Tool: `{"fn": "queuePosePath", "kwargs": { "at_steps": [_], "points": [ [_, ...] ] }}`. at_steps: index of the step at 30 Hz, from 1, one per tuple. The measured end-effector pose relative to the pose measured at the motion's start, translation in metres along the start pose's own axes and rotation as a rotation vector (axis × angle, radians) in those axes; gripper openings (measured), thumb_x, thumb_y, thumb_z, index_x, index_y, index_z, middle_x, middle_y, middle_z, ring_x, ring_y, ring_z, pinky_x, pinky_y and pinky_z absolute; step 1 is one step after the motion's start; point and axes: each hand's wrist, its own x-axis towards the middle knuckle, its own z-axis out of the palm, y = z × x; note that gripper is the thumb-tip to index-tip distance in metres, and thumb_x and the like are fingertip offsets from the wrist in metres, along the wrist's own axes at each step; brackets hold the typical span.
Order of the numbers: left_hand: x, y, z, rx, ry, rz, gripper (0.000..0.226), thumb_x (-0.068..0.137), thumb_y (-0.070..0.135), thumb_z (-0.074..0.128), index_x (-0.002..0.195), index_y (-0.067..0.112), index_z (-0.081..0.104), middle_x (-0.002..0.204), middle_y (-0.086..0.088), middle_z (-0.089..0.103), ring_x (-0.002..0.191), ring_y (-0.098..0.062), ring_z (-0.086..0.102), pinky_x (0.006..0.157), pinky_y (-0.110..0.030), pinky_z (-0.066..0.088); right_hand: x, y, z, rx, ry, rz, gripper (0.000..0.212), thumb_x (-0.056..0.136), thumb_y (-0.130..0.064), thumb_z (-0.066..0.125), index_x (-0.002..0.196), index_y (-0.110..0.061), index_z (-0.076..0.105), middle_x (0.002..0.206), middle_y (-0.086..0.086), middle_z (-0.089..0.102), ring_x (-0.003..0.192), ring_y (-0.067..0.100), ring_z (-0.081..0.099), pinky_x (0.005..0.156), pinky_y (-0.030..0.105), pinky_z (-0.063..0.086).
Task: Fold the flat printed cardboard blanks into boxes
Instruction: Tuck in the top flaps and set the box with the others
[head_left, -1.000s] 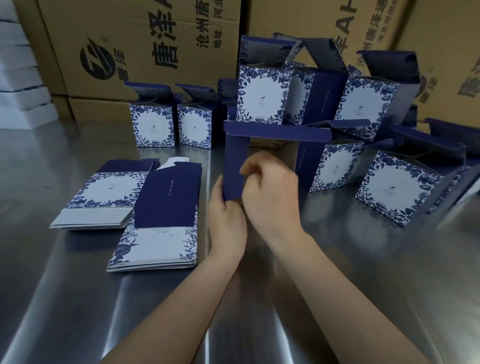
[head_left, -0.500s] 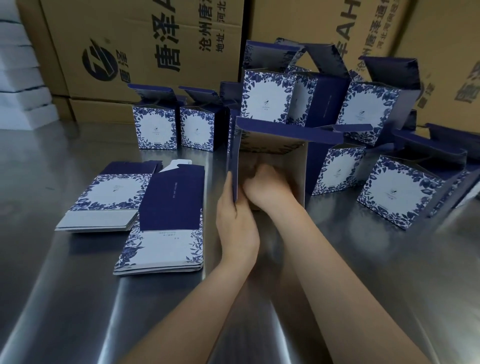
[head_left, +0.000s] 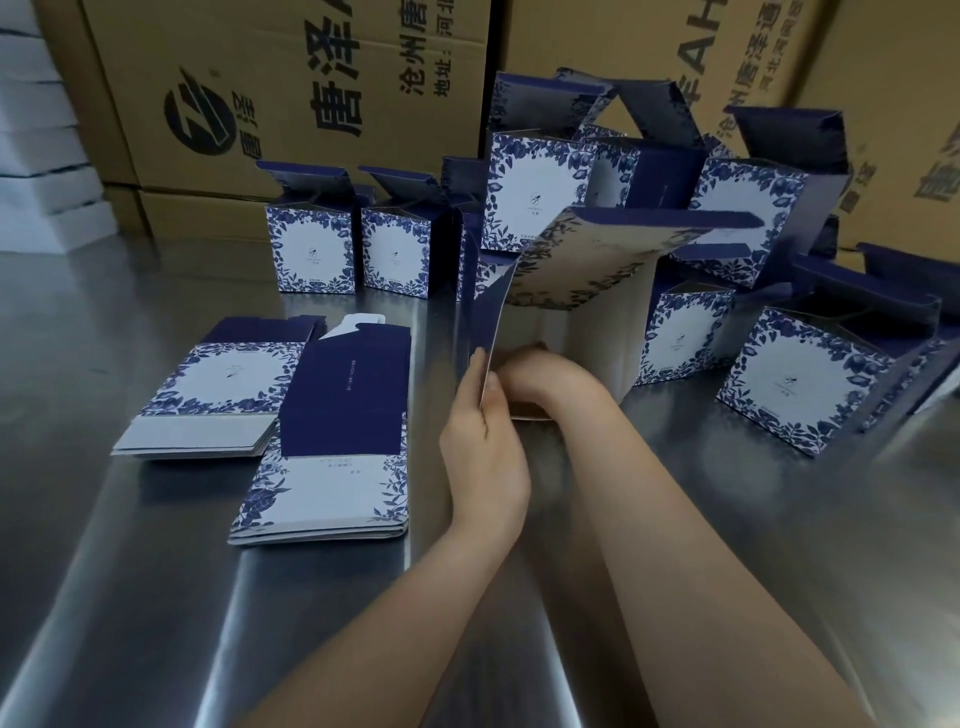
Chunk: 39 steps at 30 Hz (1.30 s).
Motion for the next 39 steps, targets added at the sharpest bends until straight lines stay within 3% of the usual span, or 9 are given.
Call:
{"fn": "queuePosePath", "kwargs": {
  "at_steps": [4,8,12,17,21,25,34,37,39],
  "points": [
    [-0.002,0.001,0.000,-0.003,0.003,0.002,0.041,0.106,0.029,0.036,0.134,0.007,0.056,0.128,-0.015,0.063,0.121,-0.029,0.057,0.104,-0.044,0.041,-0.011,0.002,0.007,0.046,0.170,-0.023,0.026,0.103,-0.027,0.036,0.109,-0.018,0.060,0.127,0.015,0.059,0.116,0.031,0.055,0.089,0.031,0.036],
    [-0.001,0.002,-0.001,-0.014,0.020,-0.011,0.040,0.106,0.030,0.035,0.133,0.008,0.056,0.126,-0.014,0.065,0.119,-0.027,0.059,0.104,-0.044,0.043,-0.012,0.002,0.016,0.124,0.299,-0.008,0.033,0.100,-0.026,0.044,0.068,-0.026,0.046,0.107,0.013,0.065,0.084,0.025,0.056,0.073,0.029,0.037],
    [-0.001,0.002,-0.001,-0.007,0.020,-0.008,0.039,0.106,0.028,0.037,0.132,0.007,0.057,0.126,-0.013,0.065,0.119,-0.027,0.058,0.104,-0.043,0.042,-0.004,-0.003,0.015,0.072,0.149,-0.025,0.025,0.103,-0.022,0.032,0.105,-0.014,0.056,0.118,0.014,0.059,0.101,0.030,0.053,0.083,0.030,0.032],
    [0.000,0.002,0.000,0.016,0.018,0.003,0.039,0.106,0.027,0.036,0.133,0.006,0.056,0.127,-0.017,0.064,0.119,-0.031,0.057,0.103,-0.043,0.041,-0.004,-0.003,0.012,0.025,0.110,-0.046,0.023,0.103,-0.023,0.033,0.090,-0.016,0.051,0.121,0.017,0.057,0.110,0.034,0.051,0.098,0.034,0.039],
    [0.002,0.002,0.000,0.001,0.029,0.002,0.040,0.107,0.027,0.033,0.135,0.006,0.053,0.130,-0.016,0.061,0.123,-0.030,0.055,0.105,-0.045,0.040,-0.011,-0.002,0.013,0.066,0.256,-0.088,0.020,0.102,-0.024,0.043,0.101,-0.016,0.061,0.103,0.008,0.060,0.093,0.023,0.057,0.078,0.032,0.044],
    [0.003,0.003,-0.001,-0.016,0.054,0.000,0.041,0.107,0.028,0.033,0.137,0.010,0.055,0.130,-0.010,0.063,0.123,-0.024,0.055,0.106,-0.040,0.041,-0.014,-0.006,0.011,0.076,0.297,-0.131,0.015,0.101,-0.025,0.044,0.101,-0.016,0.056,0.111,0.012,0.062,0.087,0.023,0.053,0.076,0.032,0.039],
    [0.003,0.002,-0.001,0.017,0.039,-0.002,0.041,0.106,0.028,0.035,0.131,0.003,0.057,0.125,-0.021,0.063,0.118,-0.034,0.057,0.102,-0.047,0.041,0.003,-0.005,0.008,0.010,0.058,-0.131,0.049,0.102,-0.026,0.044,0.144,-0.003,0.036,0.148,0.017,0.039,0.121,0.031,0.053,0.089,0.027,0.044],
    [0.002,0.002,-0.001,0.020,0.059,0.021,0.041,0.107,0.027,0.033,0.134,0.006,0.055,0.128,-0.016,0.063,0.121,-0.028,0.056,0.103,-0.043,0.041,-0.001,-0.001,0.012,0.130,0.219,-0.144,0.022,0.102,-0.028,0.043,0.105,-0.014,0.061,0.109,0.007,0.062,0.094,0.024,0.059,0.077,0.030,0.044],
    [0.002,0.002,-0.002,0.002,0.081,0.045,0.041,0.107,0.026,0.033,0.140,0.011,0.051,0.133,-0.008,0.061,0.125,-0.022,0.054,0.106,-0.038,0.040,-0.004,0.001,0.014,0.175,0.372,-0.094,0.032,0.100,-0.028,0.045,0.069,-0.023,0.049,0.075,-0.002,0.053,0.069,0.015,0.049,0.068,0.029,0.037]
  ]
}}
